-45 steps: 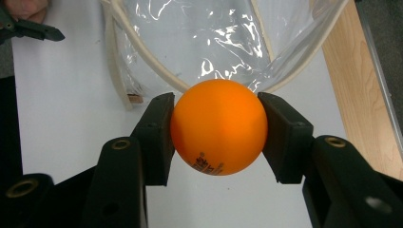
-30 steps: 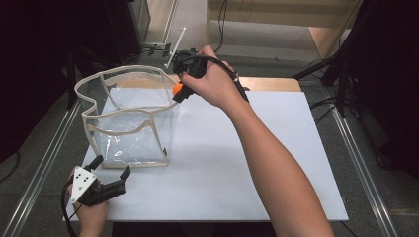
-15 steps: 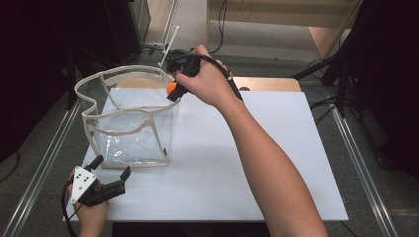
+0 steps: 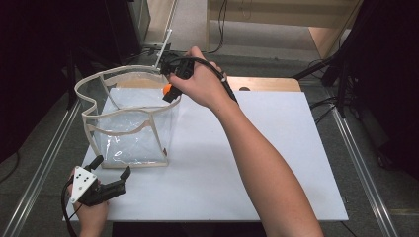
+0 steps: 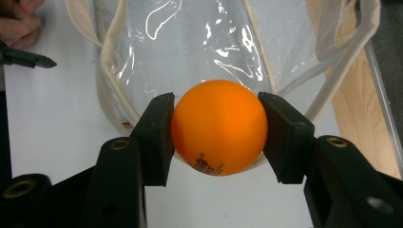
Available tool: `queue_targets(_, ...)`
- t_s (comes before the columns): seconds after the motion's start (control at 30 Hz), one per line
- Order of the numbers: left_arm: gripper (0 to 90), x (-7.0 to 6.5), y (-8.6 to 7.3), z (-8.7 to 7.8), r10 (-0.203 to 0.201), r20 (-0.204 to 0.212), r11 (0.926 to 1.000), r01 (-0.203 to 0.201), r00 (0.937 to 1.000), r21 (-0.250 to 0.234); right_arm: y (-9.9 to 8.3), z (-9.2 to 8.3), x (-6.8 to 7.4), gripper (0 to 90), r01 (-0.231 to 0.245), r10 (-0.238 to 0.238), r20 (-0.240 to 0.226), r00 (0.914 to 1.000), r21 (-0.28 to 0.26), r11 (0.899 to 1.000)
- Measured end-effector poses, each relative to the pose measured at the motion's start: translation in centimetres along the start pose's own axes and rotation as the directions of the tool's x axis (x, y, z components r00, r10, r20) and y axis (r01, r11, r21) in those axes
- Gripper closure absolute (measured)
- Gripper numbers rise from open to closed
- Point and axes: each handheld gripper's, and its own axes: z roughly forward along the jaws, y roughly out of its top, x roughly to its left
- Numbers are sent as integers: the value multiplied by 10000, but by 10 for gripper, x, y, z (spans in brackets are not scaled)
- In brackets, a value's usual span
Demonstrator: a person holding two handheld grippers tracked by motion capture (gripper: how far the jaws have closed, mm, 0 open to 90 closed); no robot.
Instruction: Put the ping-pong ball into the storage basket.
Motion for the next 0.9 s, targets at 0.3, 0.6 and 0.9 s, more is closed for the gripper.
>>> queue_targets(0.3,38,0,0,0,40,12,10000,-40,10000,-5,-11,-1,-3,185,-554,557,243,9981,-134,9984)
queue_targets(0.6,38,-1,0,1,121,-19,9999,-121,9999,56,-29,-1,-3,84,-821,823,75,9966,-217,9964)
queue_targets(0.9,38,-1,0,1,99,-16,9999,-99,9999,53,-45,-1,1,0,-897,899,185,9958,-118,9959)
